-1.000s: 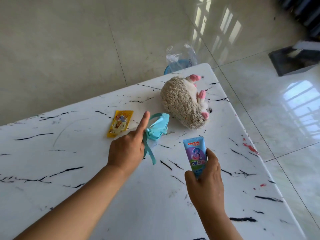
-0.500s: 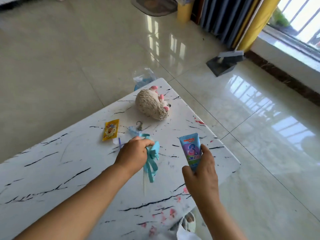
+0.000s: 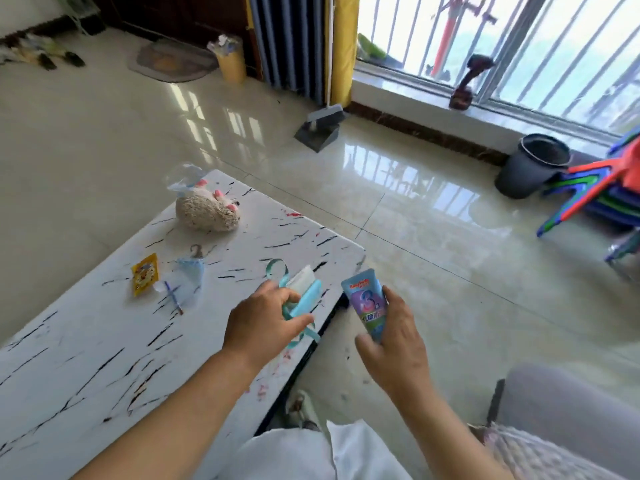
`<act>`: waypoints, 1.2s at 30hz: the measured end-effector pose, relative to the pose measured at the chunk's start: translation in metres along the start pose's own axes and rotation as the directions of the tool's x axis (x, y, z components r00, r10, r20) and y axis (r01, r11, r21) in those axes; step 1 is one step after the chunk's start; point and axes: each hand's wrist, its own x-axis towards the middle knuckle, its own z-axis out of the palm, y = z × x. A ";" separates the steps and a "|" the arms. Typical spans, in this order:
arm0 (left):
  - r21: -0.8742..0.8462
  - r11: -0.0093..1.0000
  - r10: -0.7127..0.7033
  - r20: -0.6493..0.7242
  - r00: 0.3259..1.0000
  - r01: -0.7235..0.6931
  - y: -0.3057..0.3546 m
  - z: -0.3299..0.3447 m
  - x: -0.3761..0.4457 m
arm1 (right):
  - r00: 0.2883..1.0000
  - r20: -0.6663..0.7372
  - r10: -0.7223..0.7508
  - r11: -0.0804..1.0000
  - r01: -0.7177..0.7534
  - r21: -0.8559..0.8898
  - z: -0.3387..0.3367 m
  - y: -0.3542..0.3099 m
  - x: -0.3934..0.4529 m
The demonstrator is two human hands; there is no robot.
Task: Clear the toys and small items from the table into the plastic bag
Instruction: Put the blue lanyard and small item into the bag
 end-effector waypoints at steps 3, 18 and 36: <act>0.032 0.997 0.075 0.023 0.997 -0.076 0.033 0.015 -0.044 | 0.997 -0.064 0.035 0.999 -0.035 -0.001 -0.031 0.027 -0.045; -0.019 0.846 0.498 0.385 0.777 -0.533 0.141 0.079 -0.212 | 0.687 -0.488 0.538 0.828 -0.539 0.154 -0.115 0.118 -0.316; -0.336 0.314 0.745 0.667 0.011 -0.888 0.182 0.161 -0.529 | -0.120 -0.579 0.807 0.249 -0.819 0.517 -0.057 0.118 -0.720</act>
